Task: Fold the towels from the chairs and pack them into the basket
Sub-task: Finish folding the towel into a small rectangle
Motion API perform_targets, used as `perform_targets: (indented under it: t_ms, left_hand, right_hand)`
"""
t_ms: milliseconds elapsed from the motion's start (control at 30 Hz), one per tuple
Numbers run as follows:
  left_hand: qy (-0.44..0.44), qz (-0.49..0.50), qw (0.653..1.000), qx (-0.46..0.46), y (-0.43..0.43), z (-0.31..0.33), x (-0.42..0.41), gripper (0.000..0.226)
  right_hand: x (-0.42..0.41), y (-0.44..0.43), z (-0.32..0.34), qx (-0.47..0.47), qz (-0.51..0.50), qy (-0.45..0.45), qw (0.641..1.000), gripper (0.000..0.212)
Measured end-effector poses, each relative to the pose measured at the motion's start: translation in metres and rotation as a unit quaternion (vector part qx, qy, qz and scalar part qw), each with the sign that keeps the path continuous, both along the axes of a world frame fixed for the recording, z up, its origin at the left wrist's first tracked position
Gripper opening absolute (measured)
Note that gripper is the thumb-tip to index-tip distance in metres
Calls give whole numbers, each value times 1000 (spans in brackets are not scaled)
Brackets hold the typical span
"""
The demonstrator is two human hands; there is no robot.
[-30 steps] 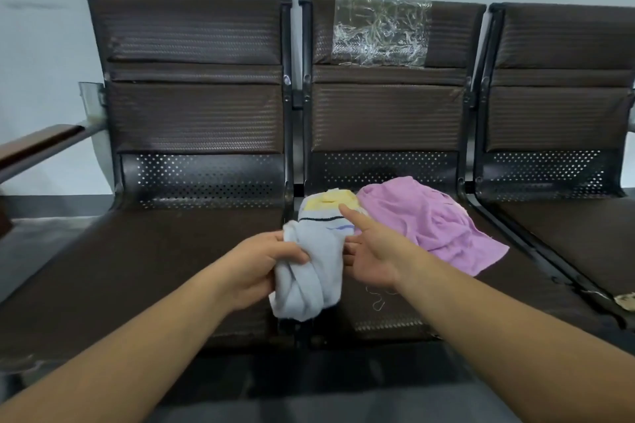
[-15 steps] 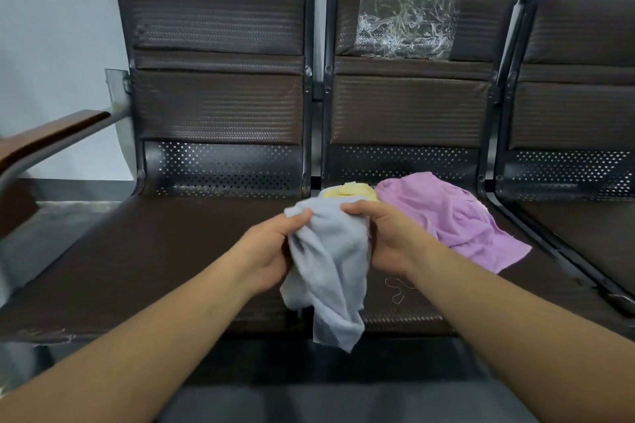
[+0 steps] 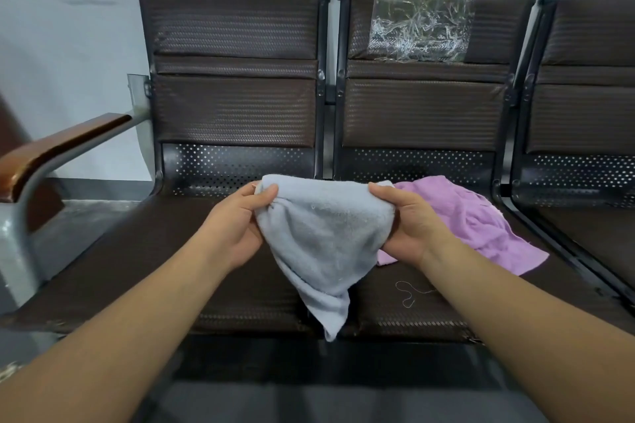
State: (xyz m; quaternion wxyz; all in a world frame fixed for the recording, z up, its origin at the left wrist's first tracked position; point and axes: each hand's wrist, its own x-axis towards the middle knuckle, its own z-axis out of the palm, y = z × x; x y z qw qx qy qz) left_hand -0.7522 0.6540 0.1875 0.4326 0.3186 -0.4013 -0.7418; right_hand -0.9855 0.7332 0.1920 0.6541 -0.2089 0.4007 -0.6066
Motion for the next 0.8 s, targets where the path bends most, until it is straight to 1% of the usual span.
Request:
perform_targets:
  t_ms: [33,67,133,167,200,267,300,333,367,400,433,467,500,567,600,633,700,733,767,800]
  left_hand:
    - [-32,15,999,-36,-1,1,2,7]
    - [-92,32,992,-81,0,2,4,2]
    - [-212,60,961,-166,2,-2,6,12]
    - [-240,60,950,-189,3,-4,6,17]
    - [-256,44,944,-204,4,-6,5,28]
    - [-269,-23,935,-231,10,-8,2,59]
    - [-281,-60,925,-249,15,-9,-1,65]
    - [-306,-89,906,-277,20,-10,-6,66]
    - [-348,-102,880,-306,25,-10,-11,64]
    - [-390,-92,854,-331,28,-11,-16,60]
    - [-424,-62,832,-352,30,-11,-19,51]
    - [-440,-26,820,-366,30,-9,-19,38]
    - [-438,2,818,-373,28,-8,-17,27]
    - [-404,24,839,-363,22,-5,-11,19]
    - [-372,22,862,-344,20,-5,-8,17]
    - [-324,14,893,-311,20,-4,-6,15]
    - [-194,-3,956,-220,21,-5,-5,14]
    - [-132,-13,976,-174,20,-5,-5,13]
    - [-84,-25,987,-137,20,-5,-6,12]
    - [-58,-39,992,-109,20,-5,-6,12]
  right_hand:
    - [0,0,2,-6,15,3,1000,24]
    - [0,-1,3,-11,31,10,999,24]
    - [3,-3,5,0,68,43,997,33]
    - [7,-3,5,11,86,62,994,40]
    - [11,-3,5,21,100,83,991,47]
    - [21,-3,4,35,113,120,986,53]
    - [28,-4,4,37,120,124,984,54]
    - [33,-4,3,34,129,121,984,51]
    - [38,-5,4,27,141,111,983,48]
    - [42,-6,5,16,156,99,983,44]
    - [44,-6,7,2,175,87,981,38]
    - [44,-7,7,-13,184,86,979,32]
    - [42,-7,8,-26,184,89,978,27]
    - [33,-9,7,-35,162,119,979,29]
    - [27,-10,4,-25,153,139,978,32]
    - [23,-10,0,-3,146,162,976,32]
    - [20,-8,-7,47,161,216,962,33]
    - [22,-8,-10,72,170,234,954,42]
    - [25,-8,-13,94,168,236,952,54]
    - [28,-9,-16,107,160,218,957,68]
